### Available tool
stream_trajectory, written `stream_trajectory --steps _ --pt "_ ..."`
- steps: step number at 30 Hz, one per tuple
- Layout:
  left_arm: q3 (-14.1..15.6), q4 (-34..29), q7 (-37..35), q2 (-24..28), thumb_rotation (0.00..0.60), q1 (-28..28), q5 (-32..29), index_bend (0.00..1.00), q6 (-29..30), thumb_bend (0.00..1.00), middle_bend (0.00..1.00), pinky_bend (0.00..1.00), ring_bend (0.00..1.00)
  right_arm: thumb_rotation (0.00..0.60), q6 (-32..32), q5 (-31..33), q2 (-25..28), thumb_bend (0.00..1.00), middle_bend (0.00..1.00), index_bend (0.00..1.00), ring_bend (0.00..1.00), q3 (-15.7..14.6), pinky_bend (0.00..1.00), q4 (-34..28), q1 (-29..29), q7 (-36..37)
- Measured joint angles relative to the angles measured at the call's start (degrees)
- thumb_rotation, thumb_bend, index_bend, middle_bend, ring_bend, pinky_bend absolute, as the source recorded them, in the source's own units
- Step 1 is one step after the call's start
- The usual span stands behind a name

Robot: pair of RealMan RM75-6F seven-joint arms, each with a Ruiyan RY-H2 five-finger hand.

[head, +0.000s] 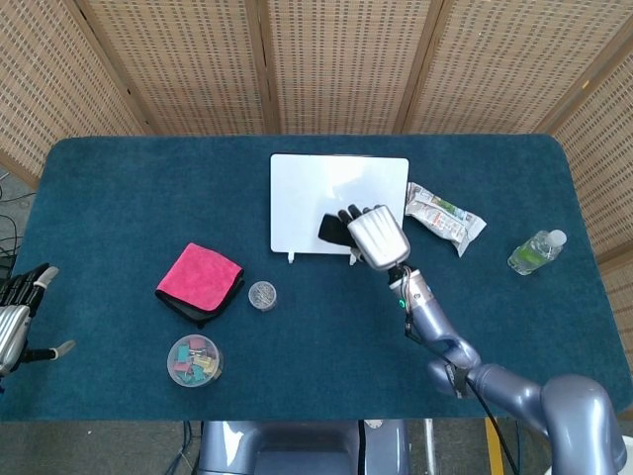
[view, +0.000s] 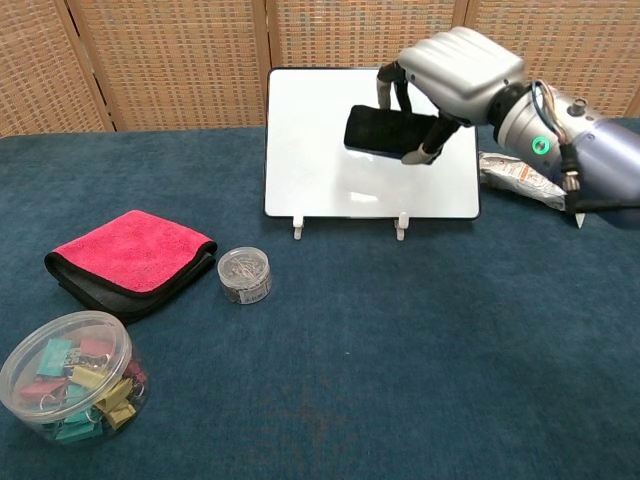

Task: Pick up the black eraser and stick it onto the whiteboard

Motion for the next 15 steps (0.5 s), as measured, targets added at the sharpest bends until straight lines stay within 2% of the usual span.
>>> stream_trajectory --steps 8,13,15 --pt "-0.8 0.7 0.4 -0.4 0.6 -0.6 -2.5 0.0 -1.5 0.0 0.0 0.0 0.0 0.6 -2.6 2.3 -6.3 0.47 0.68 0.59 0.75 2.6 0.79 14.8 5.5 3.3" --pt "-1.1 0.7 0.3 -0.4 0.6 -0.7 -3.0 0.0 -1.8 0.0 0.0 0.0 0.0 0.6 -3.6 2.8 -9.2 0.47 0.68 0.59 0.75 2.4 0.79 20.3 7.3 6.0" --pt "-1.1 0.8 0.2 -0.3 0.6 -0.8 -3.2 0.0 -2.0 0.0 0.0 0.0 0.0 0.6 -3.8 3.0 -10.6 0.42 0.66 0.59 0.75 2.3 0.79 22.5 8.0 7.4"
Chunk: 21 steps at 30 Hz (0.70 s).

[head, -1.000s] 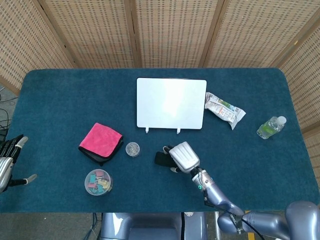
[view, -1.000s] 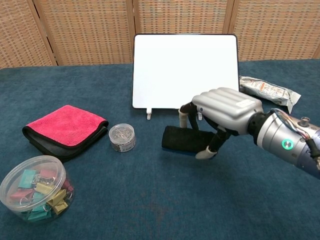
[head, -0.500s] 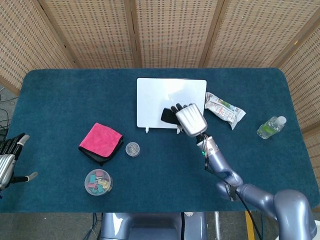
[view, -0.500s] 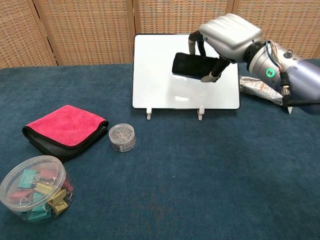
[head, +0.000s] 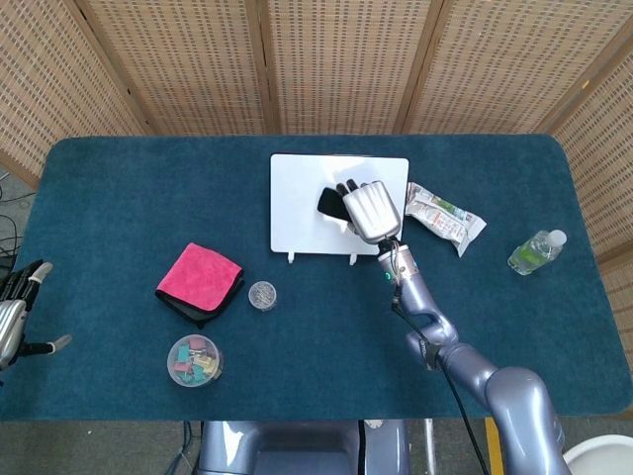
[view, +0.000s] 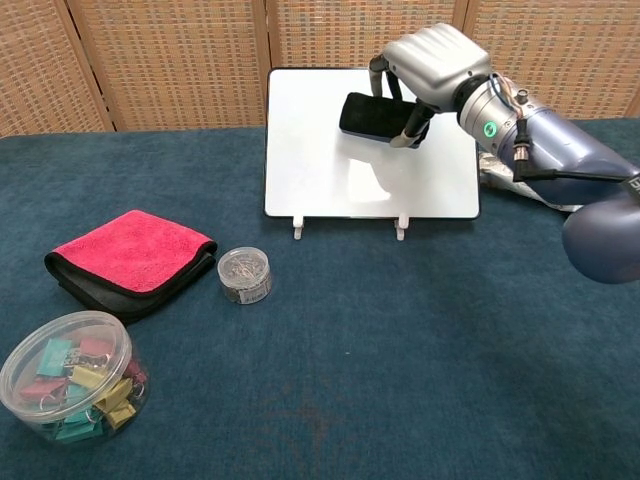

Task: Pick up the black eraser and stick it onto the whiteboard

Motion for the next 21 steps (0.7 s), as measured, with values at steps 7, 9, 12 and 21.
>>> stream_trajectory --steps 7,9,12,21 --pt "-0.1 0.0 -0.2 0.0 0.6 -0.3 -0.1 0.0 -0.5 0.0 0.0 0.0 0.0 0.6 -2.1 2.4 -2.9 0.04 0.41 0.39 0.49 0.5 0.53 3.7 1.5 -0.2" --pt "-0.1 0.0 -0.2 -0.1 0.6 -0.3 -0.2 0.0 -0.5 0.0 0.0 0.0 0.0 0.6 -3.5 3.6 -3.3 0.0 0.19 0.14 0.22 0.8 0.31 3.9 1.5 -1.0" --pt "-0.1 0.2 -0.3 -0.2 0.6 -0.3 -0.2 0.0 -0.5 0.0 0.0 0.0 0.0 0.6 -3.7 4.6 -3.8 0.0 0.07 0.0 0.03 1.0 0.16 4.1 1.3 -2.2" --pt "0.2 0.2 -0.4 -0.1 0.6 -0.1 0.4 0.0 0.0 0.0 0.0 0.0 0.0 0.6 1.9 4.4 -4.5 0.0 0.05 0.0 0.0 0.1 0.14 3.0 -0.2 -3.8"
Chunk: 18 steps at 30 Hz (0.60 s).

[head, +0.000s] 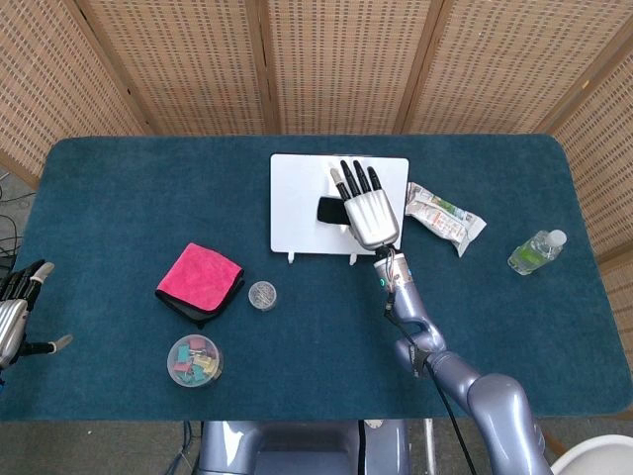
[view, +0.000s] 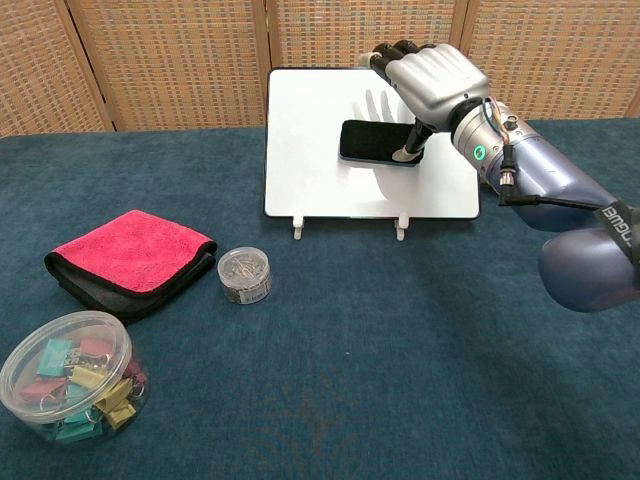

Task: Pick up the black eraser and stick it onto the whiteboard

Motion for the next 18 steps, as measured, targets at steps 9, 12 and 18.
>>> stream_trajectory --steps 9,12,18 --pt "0.4 -0.1 -1.3 0.4 0.6 0.4 1.2 0.0 0.6 0.0 0.0 0.0 0.0 0.6 4.2 -1.1 3.7 0.0 0.07 0.0 0.0 -1.2 0.14 -7.9 -2.9 0.0" --pt "0.6 -0.1 -2.2 0.8 0.6 0.6 2.1 0.0 1.2 0.0 0.0 0.0 0.0 0.6 6.0 -2.1 8.1 0.0 0.04 0.0 0.01 -2.5 0.1 -16.0 -5.6 0.4" --pt "0.8 0.3 -3.6 1.3 0.6 0.8 4.1 0.0 2.6 0.0 0.0 0.0 0.0 0.6 7.2 -1.1 22.2 0.0 0.0 0.0 0.0 -5.7 0.0 -40.9 -13.0 -0.5"
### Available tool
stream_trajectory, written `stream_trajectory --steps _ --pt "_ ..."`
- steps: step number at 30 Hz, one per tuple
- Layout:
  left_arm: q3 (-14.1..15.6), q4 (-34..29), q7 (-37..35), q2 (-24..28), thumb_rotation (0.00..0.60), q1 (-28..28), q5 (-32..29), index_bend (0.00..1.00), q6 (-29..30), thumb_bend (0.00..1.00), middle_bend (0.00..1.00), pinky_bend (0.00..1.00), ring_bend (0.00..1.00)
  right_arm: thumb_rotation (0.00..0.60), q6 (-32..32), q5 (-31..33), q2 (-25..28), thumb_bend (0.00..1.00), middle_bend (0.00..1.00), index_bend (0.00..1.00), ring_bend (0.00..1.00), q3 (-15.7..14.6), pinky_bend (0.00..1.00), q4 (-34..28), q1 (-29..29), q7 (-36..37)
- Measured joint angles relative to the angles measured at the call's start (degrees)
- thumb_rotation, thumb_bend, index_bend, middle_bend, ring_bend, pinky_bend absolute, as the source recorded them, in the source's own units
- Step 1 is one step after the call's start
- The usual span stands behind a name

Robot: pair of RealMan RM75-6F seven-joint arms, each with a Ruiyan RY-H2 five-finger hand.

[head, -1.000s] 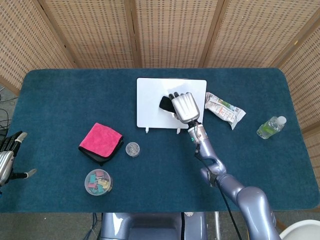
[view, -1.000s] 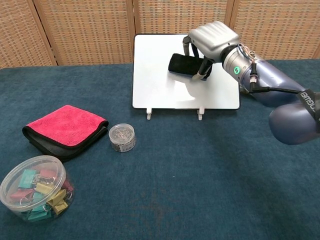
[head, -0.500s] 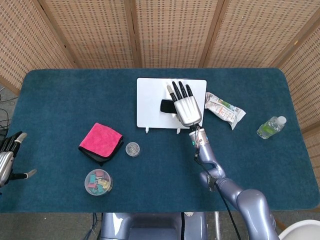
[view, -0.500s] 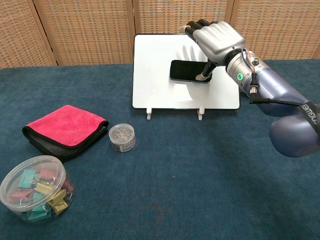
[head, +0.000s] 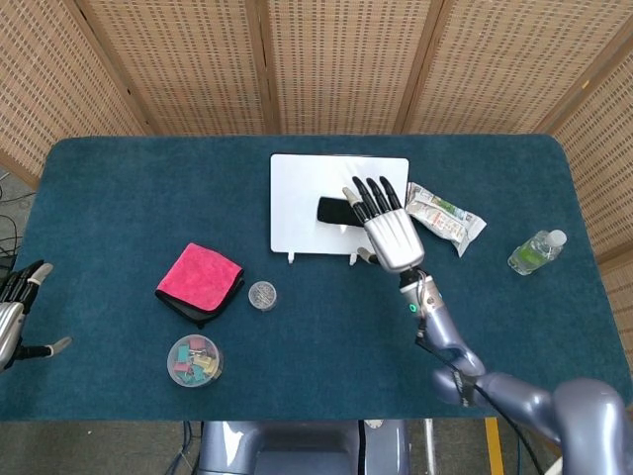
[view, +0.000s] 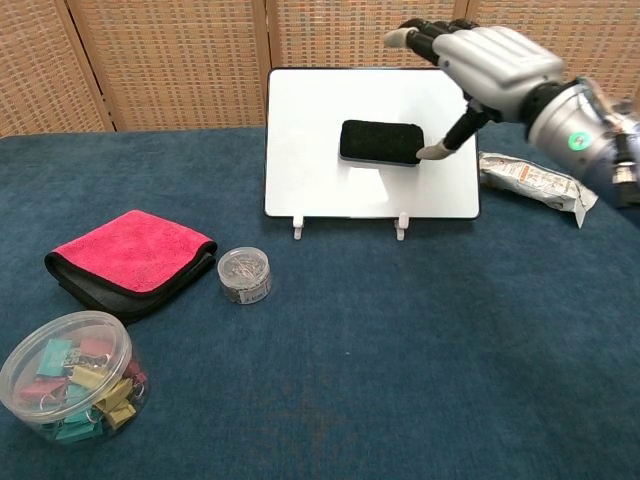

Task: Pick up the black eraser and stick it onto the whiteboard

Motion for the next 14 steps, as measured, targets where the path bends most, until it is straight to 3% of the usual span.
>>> stream_trajectory --steps 5,7,10,14 --pt "0.0 1.0 -1.7 -0.1 0.6 0.4 1.8 0.0 2.2 0.0 0.0 0.0 0.0 0.6 3.7 0.2 17.2 0.0 0.0 0.0 0.0 -4.6 0.0 -21.7 -10.9 2.8" --pt "0.2 1.4 -2.3 -0.1 0.6 0.7 2.9 0.0 3.1 0.0 0.0 0.0 0.0 0.6 5.5 -0.3 22.0 0.0 0.0 0.0 0.0 -5.9 0.0 -26.2 -15.5 5.2" --pt "0.5 2.0 -2.8 -0.3 0.6 1.0 4.2 0.0 4.4 0.0 0.0 0.0 0.0 0.6 8.7 -1.3 25.5 0.0 0.0 0.0 0.0 -8.0 0.0 -29.0 -20.2 9.1" --pt "0.9 3.6 -3.6 -1.2 0.6 1.5 6.3 0.0 6.5 0.0 0.0 0.0 0.0 0.6 14.9 -3.0 25.7 0.0 0.0 0.0 0.0 -10.8 0.0 -26.6 -25.7 14.2"
